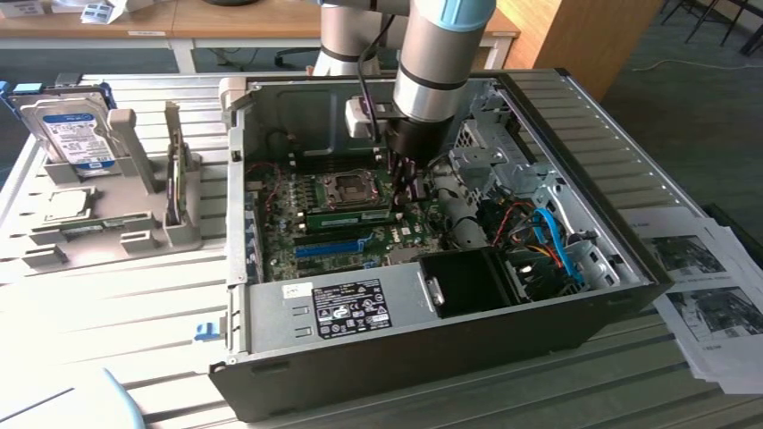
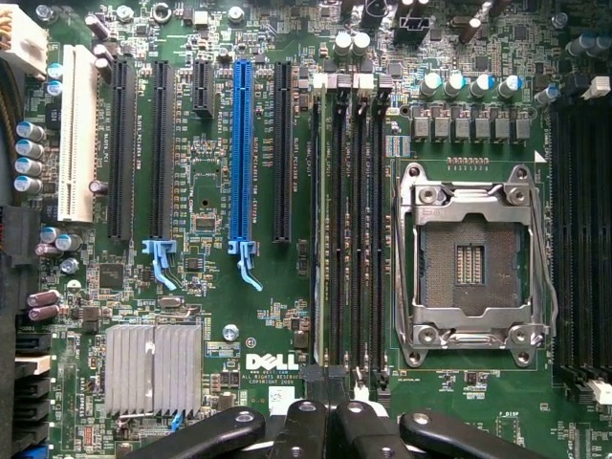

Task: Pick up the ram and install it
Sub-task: 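Press down the ram until it locks into place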

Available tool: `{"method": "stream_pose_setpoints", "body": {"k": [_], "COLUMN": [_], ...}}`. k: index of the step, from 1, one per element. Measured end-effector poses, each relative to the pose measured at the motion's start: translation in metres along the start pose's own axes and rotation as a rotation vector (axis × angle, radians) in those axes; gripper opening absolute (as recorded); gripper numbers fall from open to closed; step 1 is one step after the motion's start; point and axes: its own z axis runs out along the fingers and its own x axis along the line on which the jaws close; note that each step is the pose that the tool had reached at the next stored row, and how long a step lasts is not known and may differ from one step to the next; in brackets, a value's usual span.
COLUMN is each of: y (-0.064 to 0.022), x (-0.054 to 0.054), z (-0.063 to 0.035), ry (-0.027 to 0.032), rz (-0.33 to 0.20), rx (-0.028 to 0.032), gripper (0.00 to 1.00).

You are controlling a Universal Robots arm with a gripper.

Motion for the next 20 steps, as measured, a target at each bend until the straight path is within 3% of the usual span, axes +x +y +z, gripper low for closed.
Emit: {"method": "stream_pose_setpoints", "body": {"k": [20], "y": [-0.0004], "x": [0.0002], "z": [0.0007], "ry": [-0.0008], "rz": [0.000], "rx": [0.0002], "gripper": [0.09]}}
